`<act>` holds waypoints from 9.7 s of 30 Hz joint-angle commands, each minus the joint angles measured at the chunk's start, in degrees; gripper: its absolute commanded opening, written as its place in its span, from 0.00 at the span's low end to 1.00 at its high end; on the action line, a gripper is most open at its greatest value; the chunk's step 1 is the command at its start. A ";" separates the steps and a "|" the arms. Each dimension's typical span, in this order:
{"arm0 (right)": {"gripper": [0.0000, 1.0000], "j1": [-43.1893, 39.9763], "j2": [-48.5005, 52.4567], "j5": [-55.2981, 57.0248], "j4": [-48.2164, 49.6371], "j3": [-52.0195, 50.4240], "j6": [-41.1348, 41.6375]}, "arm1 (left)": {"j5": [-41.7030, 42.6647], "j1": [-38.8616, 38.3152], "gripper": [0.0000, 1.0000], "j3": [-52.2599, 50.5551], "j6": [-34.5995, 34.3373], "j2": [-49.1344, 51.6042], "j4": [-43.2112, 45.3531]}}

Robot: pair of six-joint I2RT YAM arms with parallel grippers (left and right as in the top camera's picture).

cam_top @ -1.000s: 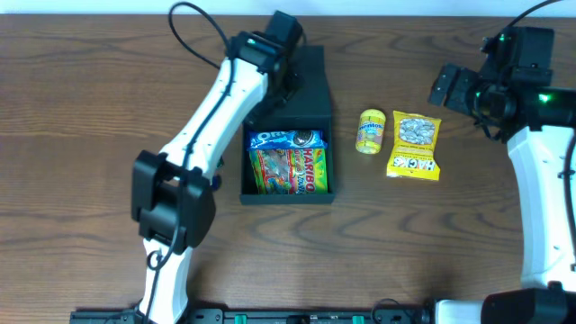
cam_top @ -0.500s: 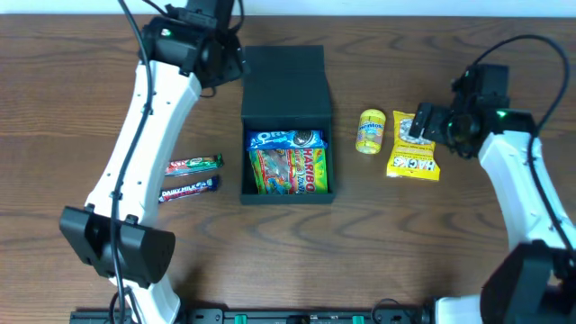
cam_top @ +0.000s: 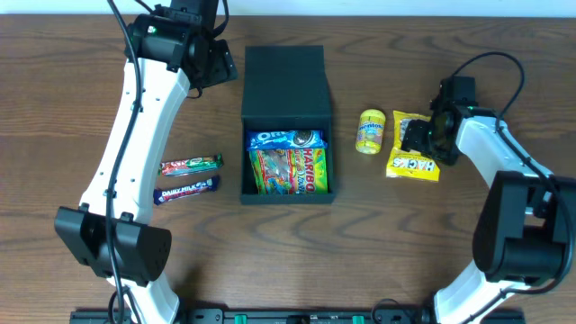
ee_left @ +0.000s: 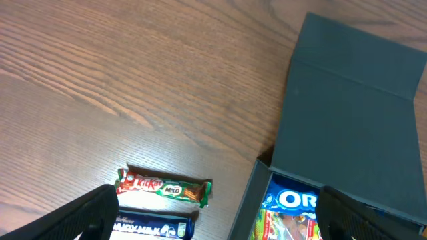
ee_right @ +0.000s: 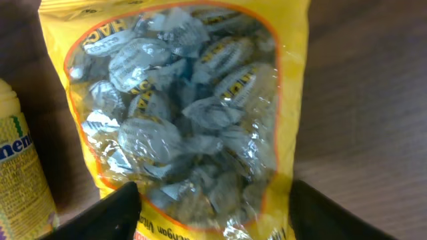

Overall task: Pack container
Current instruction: 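Grasp the yellow candy bag with the right gripper, then carry the yellow candy bag into the box and release it, then grasp the yellow Mentos bottle with the right gripper, then place the Mentos bottle upright into the box's right side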

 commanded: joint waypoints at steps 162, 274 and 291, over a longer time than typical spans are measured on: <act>0.01 46.90 15.69 -4.48 2.08 21.73 -2.95 | 10.86 16.85 0.95 0.44 -0.28 -1.86 -4.74; 0.73 33.16 3.26 -3.85 -36.72 35.95 3.52 | 4.59 16.85 0.95 -3.98 4.55 -0.44 -5.09; 0.79 27.87 3.26 -3.82 -33.99 35.95 1.11 | 11.34 15.45 0.96 -33.94 55.91 -0.44 12.44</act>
